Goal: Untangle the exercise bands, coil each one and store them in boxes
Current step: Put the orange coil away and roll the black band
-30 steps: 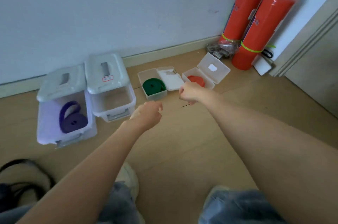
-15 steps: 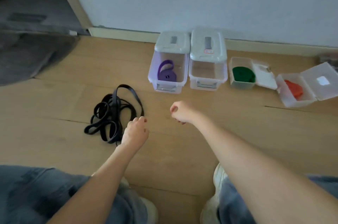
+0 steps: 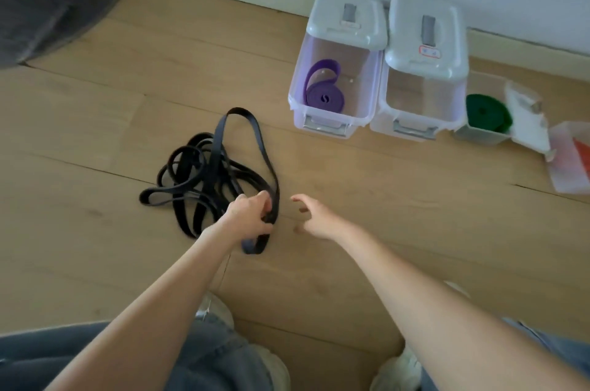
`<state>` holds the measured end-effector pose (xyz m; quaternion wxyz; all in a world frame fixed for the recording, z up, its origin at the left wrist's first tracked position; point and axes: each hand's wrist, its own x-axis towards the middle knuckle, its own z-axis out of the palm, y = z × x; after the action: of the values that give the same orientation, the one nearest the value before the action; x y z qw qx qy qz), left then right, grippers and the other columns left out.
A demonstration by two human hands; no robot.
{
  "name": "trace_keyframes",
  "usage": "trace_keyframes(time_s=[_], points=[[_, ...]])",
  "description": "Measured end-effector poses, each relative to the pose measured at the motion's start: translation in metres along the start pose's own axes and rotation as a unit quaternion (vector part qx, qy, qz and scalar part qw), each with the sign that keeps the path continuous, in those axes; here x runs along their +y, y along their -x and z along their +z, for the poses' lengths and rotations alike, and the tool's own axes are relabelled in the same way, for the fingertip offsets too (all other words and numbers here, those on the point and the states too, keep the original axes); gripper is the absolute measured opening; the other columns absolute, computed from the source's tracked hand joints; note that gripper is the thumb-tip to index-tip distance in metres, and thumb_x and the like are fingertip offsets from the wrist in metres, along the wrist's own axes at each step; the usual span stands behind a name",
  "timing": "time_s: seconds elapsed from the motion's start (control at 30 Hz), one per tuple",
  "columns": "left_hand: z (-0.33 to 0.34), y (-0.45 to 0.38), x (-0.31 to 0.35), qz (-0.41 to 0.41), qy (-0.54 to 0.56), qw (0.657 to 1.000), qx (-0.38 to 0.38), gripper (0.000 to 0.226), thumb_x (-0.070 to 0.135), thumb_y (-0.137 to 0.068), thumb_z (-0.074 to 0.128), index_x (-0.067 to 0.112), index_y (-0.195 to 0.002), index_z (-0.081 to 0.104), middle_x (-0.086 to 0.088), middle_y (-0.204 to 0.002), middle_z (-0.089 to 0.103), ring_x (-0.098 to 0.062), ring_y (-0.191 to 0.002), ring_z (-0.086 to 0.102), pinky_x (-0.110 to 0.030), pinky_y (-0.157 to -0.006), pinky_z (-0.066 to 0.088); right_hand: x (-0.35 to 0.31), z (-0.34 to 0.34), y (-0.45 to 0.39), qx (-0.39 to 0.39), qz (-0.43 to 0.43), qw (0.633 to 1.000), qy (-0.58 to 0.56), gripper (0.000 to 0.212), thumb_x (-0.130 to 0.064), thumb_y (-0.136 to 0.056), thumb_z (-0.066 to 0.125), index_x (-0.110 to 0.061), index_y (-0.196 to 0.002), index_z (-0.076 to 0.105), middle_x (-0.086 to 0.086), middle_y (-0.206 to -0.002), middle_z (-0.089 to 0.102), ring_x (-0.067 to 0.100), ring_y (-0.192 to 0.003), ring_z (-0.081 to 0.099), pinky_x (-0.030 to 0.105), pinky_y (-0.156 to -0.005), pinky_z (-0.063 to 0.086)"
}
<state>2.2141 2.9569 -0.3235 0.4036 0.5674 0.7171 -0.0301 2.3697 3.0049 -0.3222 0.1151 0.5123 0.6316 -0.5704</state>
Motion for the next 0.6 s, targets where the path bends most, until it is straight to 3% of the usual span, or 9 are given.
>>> trace_keyframes(time_s=[0.1,0.17,0.23,0.3,0.33,0.4,0.47,0.53,0.6], points=[[-0.029,0.019,0.026,0.049,0.266,0.955,-0.119,0.02,0.007,-0.081,0.065,0.017,-0.092,0.051,0.002,-0.08,0.062,-0.013,-0.078,0.056,-0.03,-0.078,0.048,0.002,-0.002,0.016,-0.052,0.074,0.963,-0.255,0.048,-0.029,-0.096,0.048,-0.031,-0.14,0.03,-0.002,-0.137,0.042,0.031,-0.127,0.043,0.038,-0.092,0.038],[-0.033,0.035,0.033,0.061,0.363,0.916,-0.162,0.02,0.002,-0.083,0.062,0.015,-0.095,0.053,0.001,-0.08,0.065,-0.011,-0.077,0.06,-0.028,-0.076,0.05,0.002,-0.001,0.027,-0.082,0.081,0.918,-0.381,0.038,-0.044,-0.097,0.04,-0.029,-0.131,0.042,-0.012,-0.108,0.059,0.023,-0.103,0.062,0.038,-0.087,0.044],[-0.029,0.043,0.03,0.055,0.407,0.894,-0.181,0.019,-0.001,-0.085,0.058,0.014,-0.096,0.056,0.0,-0.087,0.066,-0.01,-0.08,0.064,-0.024,-0.072,0.053,0.003,0.0,0.033,-0.078,0.057,0.862,-0.498,0.035,-0.042,-0.099,0.035,-0.019,-0.116,0.054,-0.006,-0.08,0.067,0.015,-0.076,0.066,0.034,-0.075,0.051],[-0.03,0.045,0.02,0.034,0.425,0.898,-0.108,0.021,-0.001,-0.087,0.055,0.017,-0.096,0.061,0.001,-0.095,0.067,-0.013,-0.091,0.064,-0.025,-0.073,0.055,0.002,0.001,0.035,-0.041,0.077,0.812,-0.577,0.04,-0.036,-0.101,0.03,-0.01,-0.102,0.061,0.004,-0.076,0.07,0.019,-0.073,0.065,0.034,-0.064,0.051],[-0.033,0.045,0.011,0.008,0.407,0.913,-0.015,0.02,0.003,-0.087,0.055,0.018,-0.099,0.062,0.001,-0.1,0.066,-0.015,-0.098,0.061,-0.025,-0.075,0.054,0.001,0.002,0.035,-0.004,0.113,0.804,-0.584,0.042,-0.036,-0.1,0.031,-0.009,-0.094,0.062,0.008,-0.077,0.069,0.021,-0.073,0.062,0.034,-0.06,0.048],[-0.034,0.037,-0.014,-0.094,0.257,0.945,0.18,0.031,0.021,-0.087,0.06,0.021,-0.117,0.055,-0.006,-0.12,0.057,-0.024,-0.112,0.051,-0.031,-0.085,0.047,0.005,-0.004,0.032,0.082,0.172,0.818,-0.543,0.041,-0.041,-0.098,0.036,-0.012,-0.083,0.06,0.007,-0.078,0.061,0.021,-0.07,0.056,0.032,-0.058,0.044],[-0.021,0.03,-0.035,-0.184,0.078,0.97,0.141,0.071,0.044,-0.081,0.065,0.031,-0.14,0.028,-0.016,-0.145,0.028,-0.038,-0.129,0.03,-0.047,-0.101,0.033,0.019,-0.013,0.027,0.119,0.179,0.834,-0.508,0.043,-0.05,-0.096,0.036,-0.014,-0.088,0.059,0.006,-0.085,0.06,0.021,-0.076,0.056,0.033,-0.073,0.047],[0.006,0.023,-0.041,-0.226,0.025,0.973,0.047,0.093,0.046,-0.078,0.068,0.038,-0.146,0.004,-0.02,-0.153,0.003,-0.045,-0.129,0.029,-0.052,-0.102,0.032,0.033,-0.021,0.024,0.126,0.158,0.878,-0.435,0.047,-0.057,-0.09,0.044,-0.017,-0.106,0.059,0.005,-0.107,0.061,0.025,-0.101,0.057,0.038,-0.097,0.043],[0.025,0.015,-0.04,-0.222,0.016,0.972,0.071,0.083,0.03,-0.081,0.068,0.029,-0.144,0.013,-0.025,-0.145,0.02,-0.043,-0.114,0.047,-0.045,-0.089,0.045,0.041,-0.025,0.027,0.118,0.115,0.94,-0.297,0.031,-0.046,-0.086,0.06,-0.021,-0.105,0.059,0.0,-0.105,0.062,0.024,-0.106,0.057,0.034,-0.089,0.046]])
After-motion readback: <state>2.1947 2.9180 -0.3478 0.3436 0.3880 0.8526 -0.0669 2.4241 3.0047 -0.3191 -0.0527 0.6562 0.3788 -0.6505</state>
